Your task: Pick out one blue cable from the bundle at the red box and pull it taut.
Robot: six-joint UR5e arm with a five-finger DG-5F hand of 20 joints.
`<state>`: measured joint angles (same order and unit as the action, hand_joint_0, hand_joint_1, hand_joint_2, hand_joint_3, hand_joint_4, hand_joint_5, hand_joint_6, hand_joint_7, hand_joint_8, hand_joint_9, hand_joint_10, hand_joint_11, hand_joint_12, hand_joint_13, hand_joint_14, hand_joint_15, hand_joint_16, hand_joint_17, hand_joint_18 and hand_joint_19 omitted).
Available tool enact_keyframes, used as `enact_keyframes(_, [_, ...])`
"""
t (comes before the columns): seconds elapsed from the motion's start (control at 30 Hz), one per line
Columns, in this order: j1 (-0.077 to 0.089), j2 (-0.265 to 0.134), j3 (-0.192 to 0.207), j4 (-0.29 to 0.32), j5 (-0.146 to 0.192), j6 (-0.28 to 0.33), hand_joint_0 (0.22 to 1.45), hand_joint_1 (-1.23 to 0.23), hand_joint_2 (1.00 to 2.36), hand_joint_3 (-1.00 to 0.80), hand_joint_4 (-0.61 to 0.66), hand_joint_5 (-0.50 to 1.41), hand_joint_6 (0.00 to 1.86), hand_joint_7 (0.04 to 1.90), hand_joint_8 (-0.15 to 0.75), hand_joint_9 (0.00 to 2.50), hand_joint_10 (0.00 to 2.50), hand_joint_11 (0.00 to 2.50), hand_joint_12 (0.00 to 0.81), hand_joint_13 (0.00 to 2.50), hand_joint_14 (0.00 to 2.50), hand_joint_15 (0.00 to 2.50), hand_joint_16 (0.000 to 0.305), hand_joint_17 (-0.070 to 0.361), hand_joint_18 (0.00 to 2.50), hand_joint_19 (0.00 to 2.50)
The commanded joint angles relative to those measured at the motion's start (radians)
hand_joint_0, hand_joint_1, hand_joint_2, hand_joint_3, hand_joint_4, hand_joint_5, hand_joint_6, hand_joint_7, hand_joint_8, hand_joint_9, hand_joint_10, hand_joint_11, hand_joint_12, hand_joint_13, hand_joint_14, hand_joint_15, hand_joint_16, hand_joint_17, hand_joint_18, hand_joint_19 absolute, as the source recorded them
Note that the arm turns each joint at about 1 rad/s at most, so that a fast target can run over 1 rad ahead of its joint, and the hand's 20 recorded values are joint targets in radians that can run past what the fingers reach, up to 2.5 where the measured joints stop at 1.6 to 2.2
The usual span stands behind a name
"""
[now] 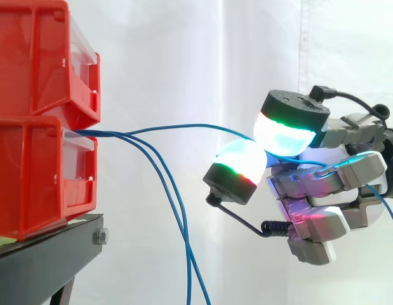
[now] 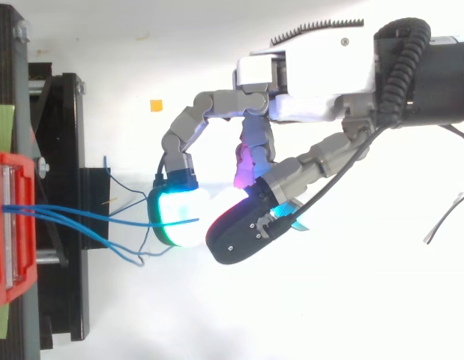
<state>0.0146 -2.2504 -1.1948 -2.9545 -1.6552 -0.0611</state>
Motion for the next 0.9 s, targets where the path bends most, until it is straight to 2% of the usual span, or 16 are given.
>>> enact_keyframes(0.0, [0.001,0.000,0.000,0.000,0.000,0.000,0.58,-0.89,1.12,-0.07,-0.21,0.00,0.89,0.94,0.294,1.72,0.03,0.83,0.390,1.32,0.02,0.64,0.063,0.142,1.11,0.59])
enact_keyframes(0.87, [-0.001,0.000,0.000,0.000,0.000,0.000,0.58,-0.89,1.12,-0.07,-0.21,0.00,0.89,0.94,0.292,1.72,0.03,0.82,0.389,1.32,0.02,0.64,0.063,0.142,1.10,0.59])
